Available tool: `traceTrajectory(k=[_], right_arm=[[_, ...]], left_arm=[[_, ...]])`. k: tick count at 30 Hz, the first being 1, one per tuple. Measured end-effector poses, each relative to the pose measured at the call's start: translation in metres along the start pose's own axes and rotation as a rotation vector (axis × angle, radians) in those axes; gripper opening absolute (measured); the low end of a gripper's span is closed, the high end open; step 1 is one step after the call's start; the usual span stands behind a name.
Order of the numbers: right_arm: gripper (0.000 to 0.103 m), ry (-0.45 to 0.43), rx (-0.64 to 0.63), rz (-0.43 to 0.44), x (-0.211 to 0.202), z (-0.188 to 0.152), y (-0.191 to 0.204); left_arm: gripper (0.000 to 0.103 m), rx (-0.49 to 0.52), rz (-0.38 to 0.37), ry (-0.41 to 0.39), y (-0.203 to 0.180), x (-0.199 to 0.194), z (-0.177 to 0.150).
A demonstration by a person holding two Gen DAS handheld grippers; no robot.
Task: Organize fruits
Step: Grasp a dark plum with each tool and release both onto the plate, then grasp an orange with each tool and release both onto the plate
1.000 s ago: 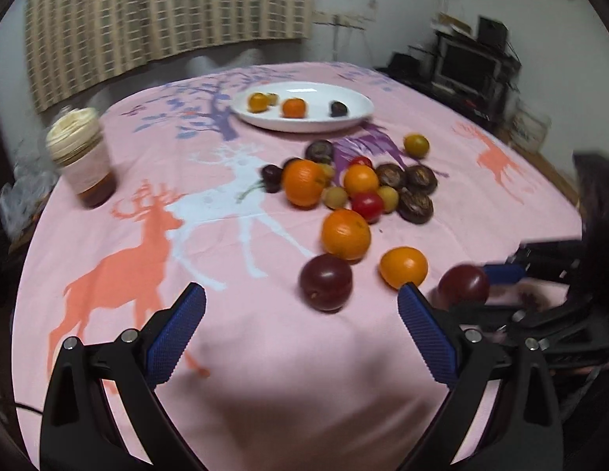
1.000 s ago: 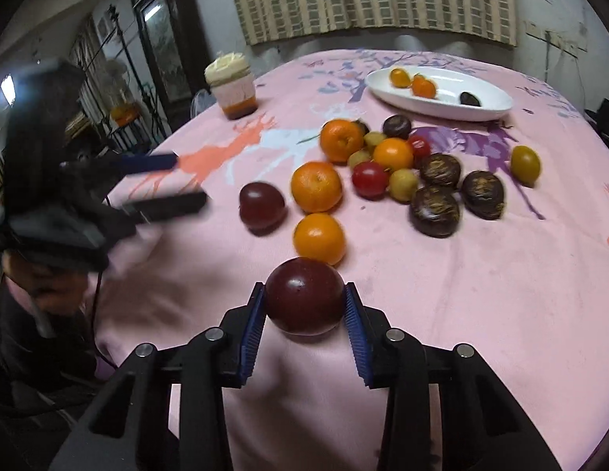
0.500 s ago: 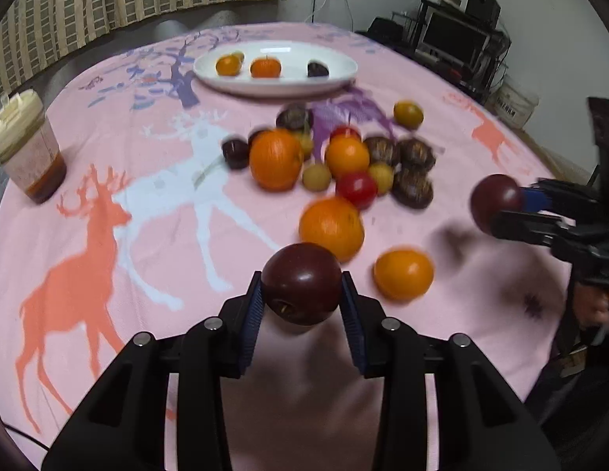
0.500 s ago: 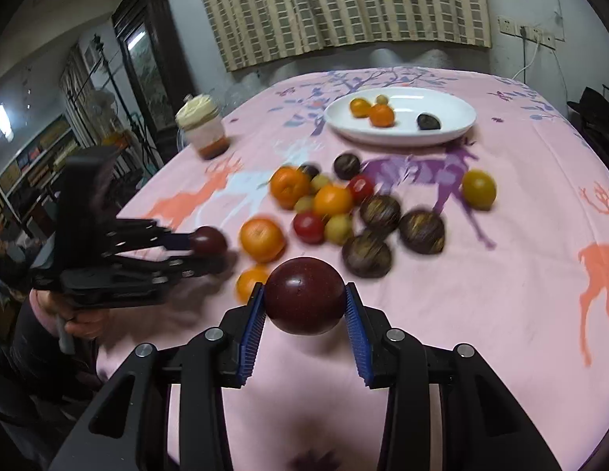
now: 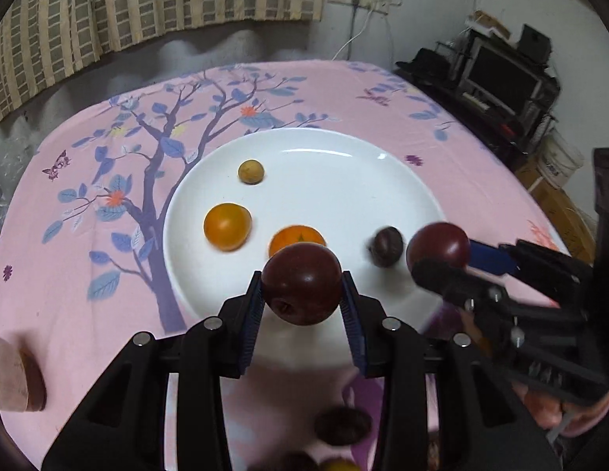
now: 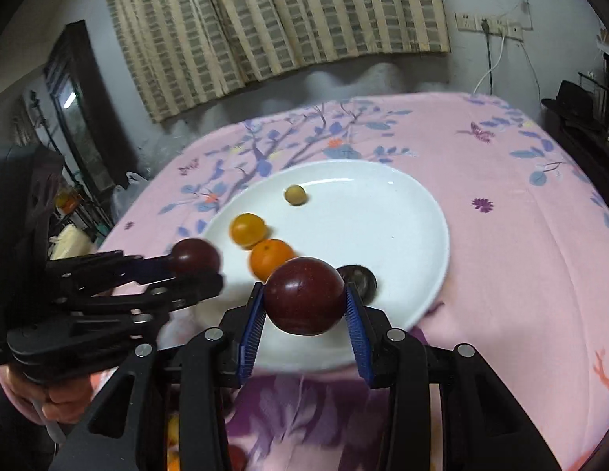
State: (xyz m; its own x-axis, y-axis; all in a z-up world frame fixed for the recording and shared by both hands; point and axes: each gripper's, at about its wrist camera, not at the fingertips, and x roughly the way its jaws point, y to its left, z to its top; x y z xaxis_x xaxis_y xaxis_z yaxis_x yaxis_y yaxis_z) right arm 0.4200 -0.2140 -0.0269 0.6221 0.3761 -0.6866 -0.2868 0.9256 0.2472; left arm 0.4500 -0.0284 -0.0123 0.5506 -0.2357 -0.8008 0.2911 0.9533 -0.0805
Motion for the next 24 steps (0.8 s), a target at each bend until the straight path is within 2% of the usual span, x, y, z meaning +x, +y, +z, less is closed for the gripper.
traceTrajectory(k=[1,2,3,4,5,10,13,15,18,21,24], right_arm=[[0.043,0.014,-0.005,-0.004,0.006,0.001,0.000],[0.054,0.029,-0.015,-0.008,0.012,0.000,0.001],[0.063,0.026,-0.019,-0.017,0.010,-0.001,0.002],[0.064,0.012,-0.018,-0.027,0.004,-0.004,0.004],[0.064,-0.001,-0.021,-0.028,-0.003,-0.007,0.005],[0.069,-0.057,-0.086,0.033,-0.075,-0.046,0.024],[0.069,-0.031,-0.127,0.060,-0.108,-0.086,0.040],[0.069,0.017,-0.151,0.113,-0.123,-0.122,0.056],[0.069,0.084,-0.209,0.192,-0.131,-0.164,0.085],[0.069,0.128,-0.218,0.257,-0.125,-0.193,0.106],[0.069,0.176,-0.214,0.246,-0.110,-0.207,0.120]], left_arm=[[0.043,-0.021,0.032,0.010,0.002,0.008,0.004],[0.062,-0.040,0.052,0.006,0.004,0.008,0.005],[0.070,-0.065,0.068,-0.010,0.008,0.004,0.005],[0.083,-0.087,0.070,-0.034,0.011,-0.005,0.002],[0.086,-0.099,0.059,-0.064,0.014,-0.017,-0.002],[0.093,-0.070,0.014,-0.160,0.019,-0.094,-0.047],[0.094,-0.033,0.052,-0.230,0.015,-0.131,-0.092],[0.094,-0.021,0.054,-0.244,0.012,-0.147,-0.123],[0.094,-0.017,0.017,-0.231,0.010,-0.158,-0.165],[0.094,-0.077,0.066,-0.236,0.017,-0.162,-0.195],[0.094,-0.148,0.034,-0.201,0.027,-0.163,-0.212]])
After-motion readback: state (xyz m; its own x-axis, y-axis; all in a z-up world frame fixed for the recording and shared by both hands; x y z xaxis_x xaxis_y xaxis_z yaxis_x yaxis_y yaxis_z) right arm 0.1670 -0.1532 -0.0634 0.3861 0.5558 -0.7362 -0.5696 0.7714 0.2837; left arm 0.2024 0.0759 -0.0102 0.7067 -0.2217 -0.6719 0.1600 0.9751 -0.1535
